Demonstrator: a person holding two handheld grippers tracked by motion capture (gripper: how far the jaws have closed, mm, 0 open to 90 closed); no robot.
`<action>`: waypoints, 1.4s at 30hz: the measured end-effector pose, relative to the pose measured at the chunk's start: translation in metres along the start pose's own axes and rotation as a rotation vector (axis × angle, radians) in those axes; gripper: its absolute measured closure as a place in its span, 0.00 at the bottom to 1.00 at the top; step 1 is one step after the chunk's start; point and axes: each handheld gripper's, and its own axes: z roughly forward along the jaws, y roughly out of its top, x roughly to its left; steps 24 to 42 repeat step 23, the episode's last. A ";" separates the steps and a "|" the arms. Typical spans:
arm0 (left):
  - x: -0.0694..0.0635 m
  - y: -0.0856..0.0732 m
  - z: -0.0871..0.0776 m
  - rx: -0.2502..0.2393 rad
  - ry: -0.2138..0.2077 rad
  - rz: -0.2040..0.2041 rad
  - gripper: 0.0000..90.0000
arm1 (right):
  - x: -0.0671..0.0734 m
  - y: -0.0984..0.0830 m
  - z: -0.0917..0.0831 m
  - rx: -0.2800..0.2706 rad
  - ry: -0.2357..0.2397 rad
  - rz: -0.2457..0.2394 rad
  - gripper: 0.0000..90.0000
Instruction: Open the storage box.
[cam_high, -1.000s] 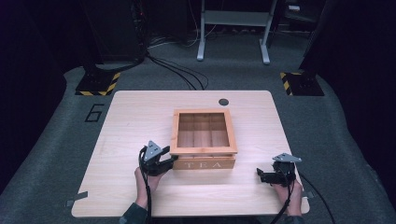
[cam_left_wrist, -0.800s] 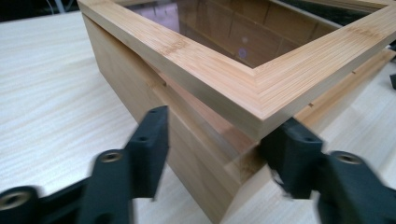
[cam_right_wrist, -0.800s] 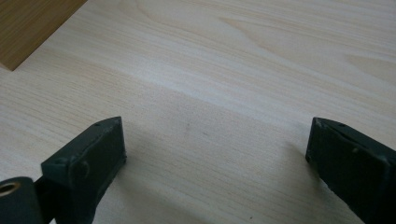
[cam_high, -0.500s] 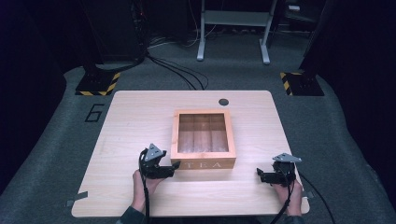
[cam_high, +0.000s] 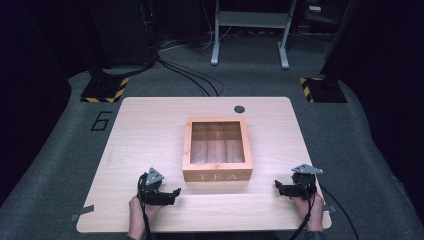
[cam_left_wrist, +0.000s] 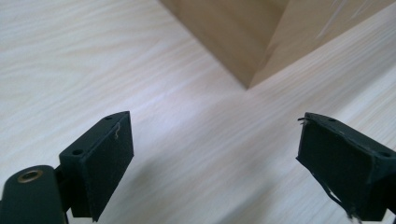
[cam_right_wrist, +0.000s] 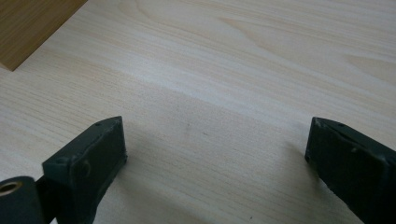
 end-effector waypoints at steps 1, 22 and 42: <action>0.002 -0.005 -0.003 0.014 0.008 0.000 0.10 | 0.000 0.000 0.000 -0.001 0.000 -0.002 0.05; 0.009 -0.020 -0.010 0.037 0.089 0.017 0.08 | 0.000 0.000 0.000 -0.001 0.000 -0.010 0.05; 0.009 -0.020 -0.010 0.037 0.089 0.017 0.08 | 0.000 0.000 0.000 -0.001 0.000 -0.010 0.05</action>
